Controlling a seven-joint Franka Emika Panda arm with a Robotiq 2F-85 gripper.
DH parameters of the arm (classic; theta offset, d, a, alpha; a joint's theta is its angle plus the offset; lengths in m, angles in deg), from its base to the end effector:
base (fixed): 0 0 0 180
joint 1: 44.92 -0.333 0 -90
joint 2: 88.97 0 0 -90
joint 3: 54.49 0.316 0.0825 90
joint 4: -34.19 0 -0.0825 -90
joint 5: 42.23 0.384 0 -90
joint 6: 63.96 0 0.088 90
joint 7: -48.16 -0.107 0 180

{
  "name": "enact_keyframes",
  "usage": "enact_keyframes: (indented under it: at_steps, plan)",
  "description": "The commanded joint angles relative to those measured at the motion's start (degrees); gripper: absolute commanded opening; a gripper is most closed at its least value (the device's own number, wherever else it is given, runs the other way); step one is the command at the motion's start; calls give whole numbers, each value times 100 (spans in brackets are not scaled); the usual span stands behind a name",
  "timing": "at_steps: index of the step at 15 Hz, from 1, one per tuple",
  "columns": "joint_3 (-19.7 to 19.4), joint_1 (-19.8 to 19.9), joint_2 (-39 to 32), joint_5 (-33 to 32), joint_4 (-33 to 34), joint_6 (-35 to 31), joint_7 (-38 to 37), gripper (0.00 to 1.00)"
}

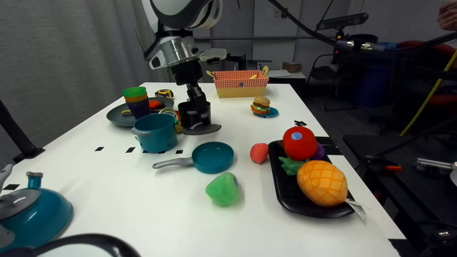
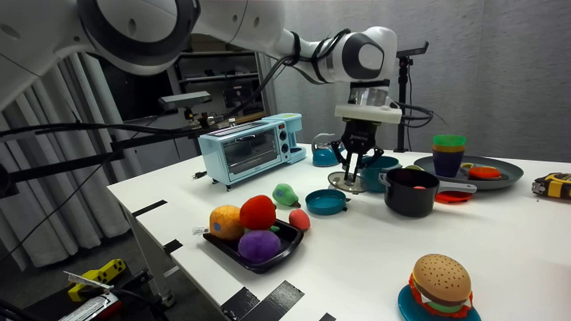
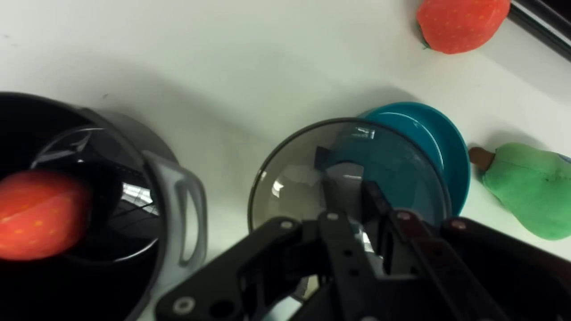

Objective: Take the black lid and put it on the blue pot

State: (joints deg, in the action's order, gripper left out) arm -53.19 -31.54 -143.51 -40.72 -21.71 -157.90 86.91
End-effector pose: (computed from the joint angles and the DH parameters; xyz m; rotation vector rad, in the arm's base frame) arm 0.7307 -0.1597 0.2649 -2.8803 -0.6638 0.3576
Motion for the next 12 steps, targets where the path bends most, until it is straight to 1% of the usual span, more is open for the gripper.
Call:
enact_keyframes:
  at_steps: [1, 4, 11, 12]
  plan:
    - [-66, -45, 228, -61, -26, 7, -81, 4]
    - [-92, -119, 212, -63, 99, -90, -261, 4]
    - [-56, -321, -300, -78, 720, -343, -1185, 4]
    - [-75, -275, -239, -76, 798, -271, -1229, 4]
